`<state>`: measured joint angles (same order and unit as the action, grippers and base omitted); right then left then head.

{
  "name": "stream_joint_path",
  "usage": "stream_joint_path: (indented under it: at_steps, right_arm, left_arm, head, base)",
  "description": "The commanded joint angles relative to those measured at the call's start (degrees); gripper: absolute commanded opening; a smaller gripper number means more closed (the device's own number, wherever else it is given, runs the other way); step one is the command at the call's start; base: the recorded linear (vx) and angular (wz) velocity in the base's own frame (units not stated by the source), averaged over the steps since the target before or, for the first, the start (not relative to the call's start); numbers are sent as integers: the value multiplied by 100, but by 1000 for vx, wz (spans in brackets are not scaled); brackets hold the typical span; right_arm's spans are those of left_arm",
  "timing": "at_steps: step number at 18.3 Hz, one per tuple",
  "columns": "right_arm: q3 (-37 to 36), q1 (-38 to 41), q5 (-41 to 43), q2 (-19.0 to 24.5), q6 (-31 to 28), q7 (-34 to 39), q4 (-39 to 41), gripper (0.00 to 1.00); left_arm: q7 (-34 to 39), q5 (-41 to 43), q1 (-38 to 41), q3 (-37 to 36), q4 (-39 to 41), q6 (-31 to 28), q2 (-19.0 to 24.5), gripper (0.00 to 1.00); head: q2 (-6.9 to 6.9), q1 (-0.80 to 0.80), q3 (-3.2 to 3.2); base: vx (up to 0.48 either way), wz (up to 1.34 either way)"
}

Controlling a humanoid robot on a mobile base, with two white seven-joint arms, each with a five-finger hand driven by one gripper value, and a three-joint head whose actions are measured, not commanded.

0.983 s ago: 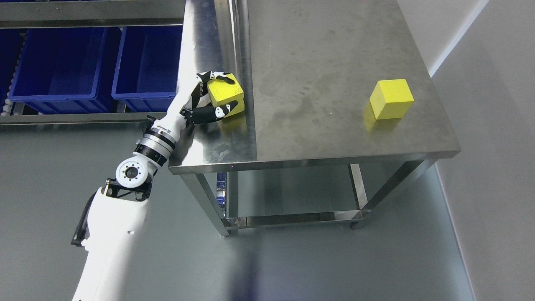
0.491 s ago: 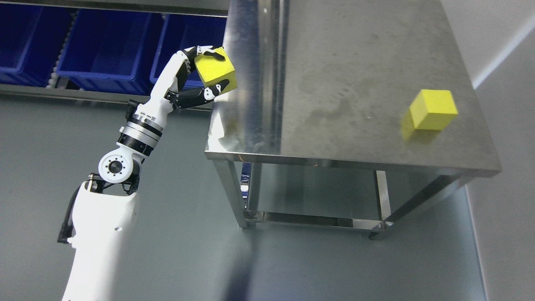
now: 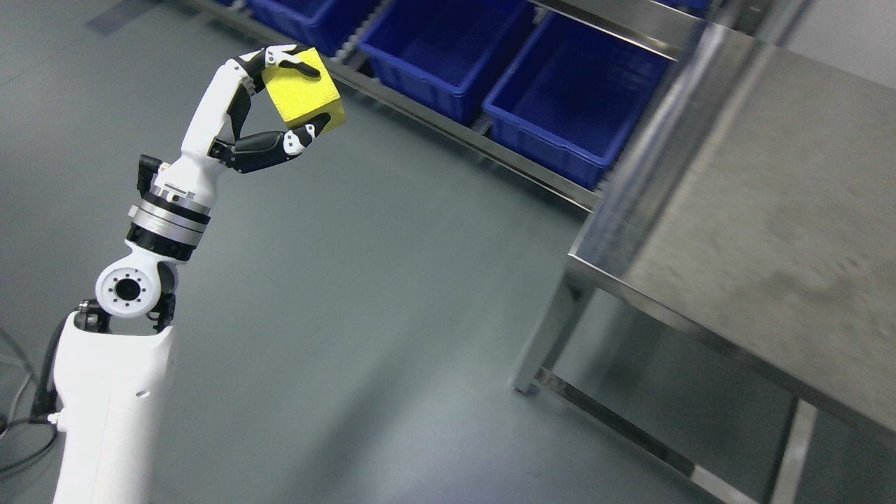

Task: Move yellow foam block to right shelf middle
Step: 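Carry the yellow cube in the left hand toward the blue bin shelf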

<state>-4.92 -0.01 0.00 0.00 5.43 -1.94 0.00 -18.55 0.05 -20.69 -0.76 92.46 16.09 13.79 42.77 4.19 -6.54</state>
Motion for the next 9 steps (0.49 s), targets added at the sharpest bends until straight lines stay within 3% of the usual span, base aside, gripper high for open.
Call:
stream_joint_path:
  at_steps: [1, 9]
  right_arm:
    - [0, 9, -18, -100, 1, 1, 100, 100]
    - [0, 9, -18, -100, 1, 1, 100, 100]
  left_arm:
    - [1, -163, 197, 490, 422, 61, 397, 13]
    - [1, -163, 294, 498, 422, 70, 344, 13]
  head:
    - [0, 0, 0]
    - [0, 0, 0]
  base:
    - [57, 1469]
    - [92, 1085]
